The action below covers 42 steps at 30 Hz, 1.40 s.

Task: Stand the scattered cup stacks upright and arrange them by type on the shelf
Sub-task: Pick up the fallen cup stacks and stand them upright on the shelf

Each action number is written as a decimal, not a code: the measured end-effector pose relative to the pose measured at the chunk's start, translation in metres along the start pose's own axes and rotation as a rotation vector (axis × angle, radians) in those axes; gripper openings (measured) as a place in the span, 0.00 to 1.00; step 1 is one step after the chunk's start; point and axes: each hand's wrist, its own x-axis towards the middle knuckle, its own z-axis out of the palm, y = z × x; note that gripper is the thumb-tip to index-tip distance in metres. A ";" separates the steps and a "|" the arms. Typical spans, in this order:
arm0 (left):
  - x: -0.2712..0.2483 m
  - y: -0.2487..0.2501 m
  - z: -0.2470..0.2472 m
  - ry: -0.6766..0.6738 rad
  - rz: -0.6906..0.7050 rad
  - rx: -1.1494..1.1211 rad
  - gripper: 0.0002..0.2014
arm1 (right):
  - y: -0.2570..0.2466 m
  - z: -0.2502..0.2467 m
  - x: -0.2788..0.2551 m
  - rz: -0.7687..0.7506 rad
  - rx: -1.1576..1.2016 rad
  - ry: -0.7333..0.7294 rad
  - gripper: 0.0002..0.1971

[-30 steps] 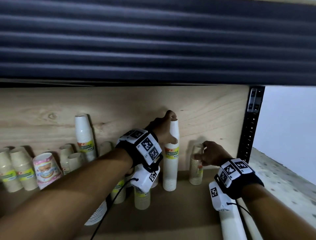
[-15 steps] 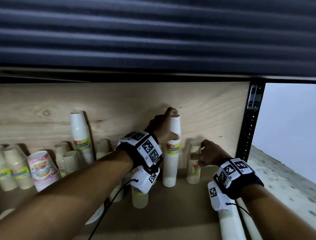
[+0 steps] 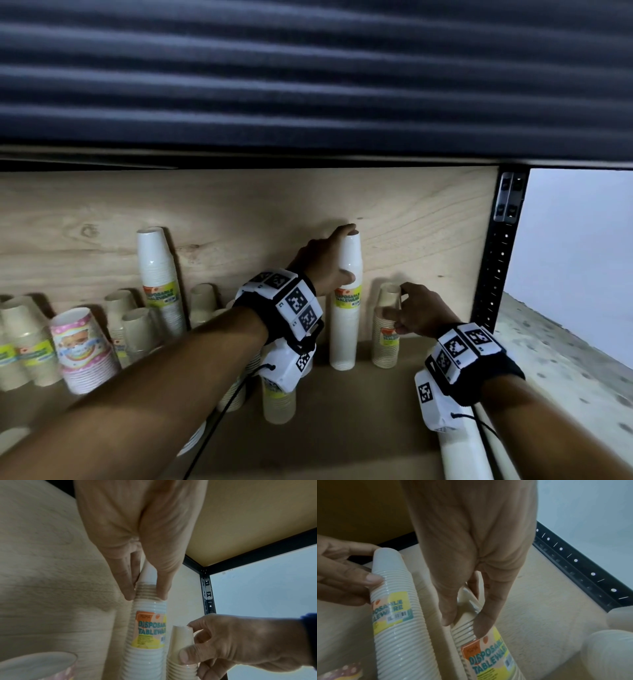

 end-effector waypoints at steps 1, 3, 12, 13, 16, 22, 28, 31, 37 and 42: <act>0.000 -0.001 0.000 -0.004 0.001 0.004 0.42 | 0.000 0.000 0.001 -0.002 -0.010 -0.004 0.30; 0.001 -0.001 -0.001 -0.019 0.001 0.006 0.42 | 0.001 0.000 0.002 0.001 -0.019 -0.006 0.29; 0.000 -0.001 0.001 -0.012 0.008 -0.008 0.46 | -0.006 -0.001 -0.005 -0.008 -0.065 -0.006 0.23; 0.000 -0.001 0.001 -0.011 0.004 -0.011 0.46 | -0.006 -0.002 -0.006 -0.009 -0.071 -0.008 0.23; -0.002 0.000 0.001 0.005 -0.015 -0.017 0.41 | -0.009 -0.003 -0.007 -0.015 -0.086 -0.004 0.22; -0.001 0.001 0.001 0.035 -0.039 0.021 0.37 | -0.005 0.002 0.001 -0.039 -0.078 0.007 0.29; -0.002 -0.007 -0.002 0.061 -0.060 0.015 0.36 | -0.008 0.010 0.003 -0.056 0.028 0.042 0.30; -0.002 -0.010 -0.003 0.063 -0.052 0.014 0.37 | -0.009 0.013 0.005 -0.057 0.009 0.040 0.31; -0.003 -0.005 0.005 0.068 -0.042 0.021 0.38 | -0.006 0.014 0.006 -0.041 -0.019 0.052 0.30; -0.005 -0.001 0.004 0.044 -0.055 0.020 0.38 | -0.007 0.012 0.003 -0.043 -0.055 0.042 0.29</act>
